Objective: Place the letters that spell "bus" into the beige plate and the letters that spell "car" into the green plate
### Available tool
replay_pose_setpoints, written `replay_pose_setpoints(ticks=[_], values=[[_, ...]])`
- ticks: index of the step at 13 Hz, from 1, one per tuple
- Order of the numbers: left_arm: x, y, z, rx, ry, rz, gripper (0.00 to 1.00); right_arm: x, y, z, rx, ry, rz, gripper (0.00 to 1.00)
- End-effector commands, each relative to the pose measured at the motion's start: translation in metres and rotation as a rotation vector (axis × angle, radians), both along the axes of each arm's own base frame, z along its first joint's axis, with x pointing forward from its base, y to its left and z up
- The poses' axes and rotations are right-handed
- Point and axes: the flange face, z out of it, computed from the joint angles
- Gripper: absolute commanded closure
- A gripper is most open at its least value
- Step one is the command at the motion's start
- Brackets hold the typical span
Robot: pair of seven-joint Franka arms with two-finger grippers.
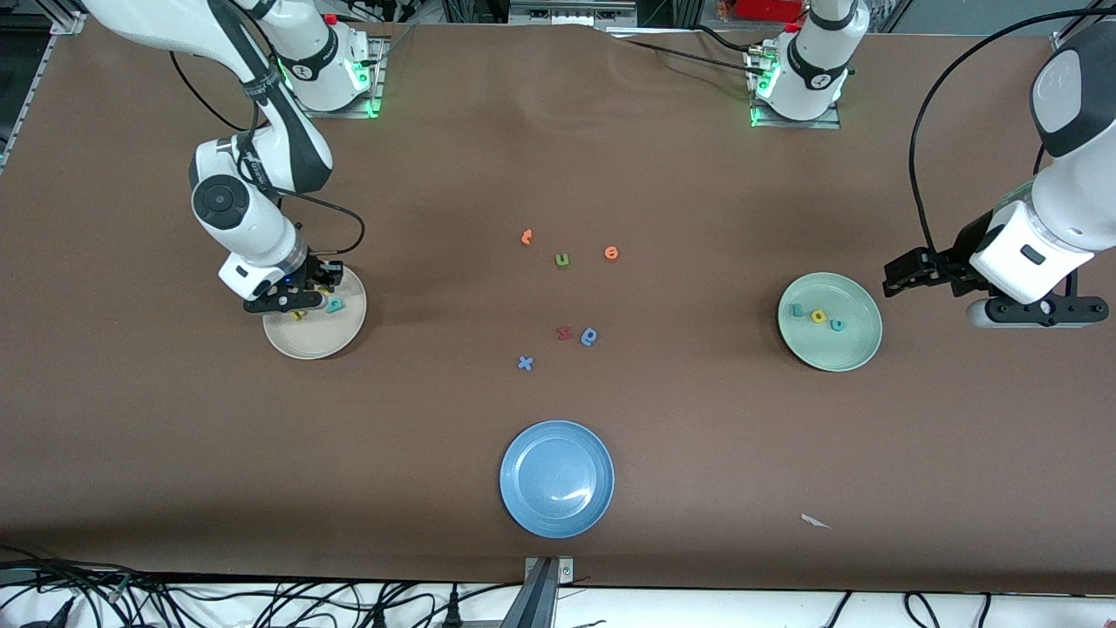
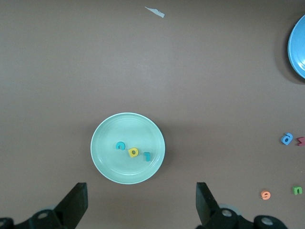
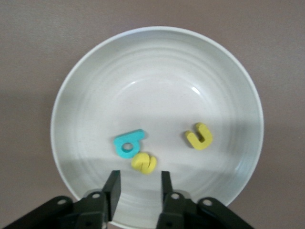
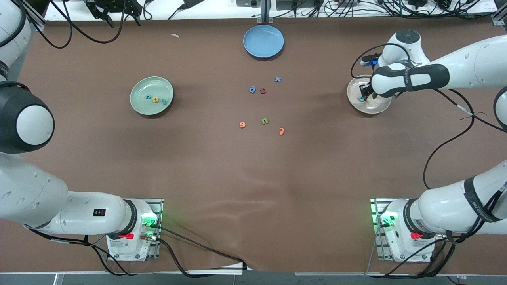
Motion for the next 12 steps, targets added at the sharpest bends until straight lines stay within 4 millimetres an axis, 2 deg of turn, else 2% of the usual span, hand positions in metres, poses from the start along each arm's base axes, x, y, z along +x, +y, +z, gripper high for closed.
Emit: replay_pose_setpoints(ticks=[1,5,7,9,12], values=[[0.000,-0.001,0.003,-0.008,0.000,-0.017,0.00,-0.001,-0.013,0.000,0.003,-0.020,0.031,0.00],[0.000,-0.001,0.004,-0.008,-0.001,-0.017,0.00,0.005,-0.014,0.005,0.010,-0.032,0.012,0.00],[0.000,-0.001,0.004,-0.008,-0.001,-0.017,0.00,0.014,-0.013,0.016,0.009,-0.050,0.014,0.00],[0.000,-0.001,0.003,-0.008,0.000,-0.017,0.00,0.032,-0.012,0.043,-0.005,-0.025,-0.009,0.00],[0.000,-0.001,0.004,-0.008,-0.001,-0.017,0.00,0.074,-0.010,0.115,0.015,0.027,-0.083,0.00]])
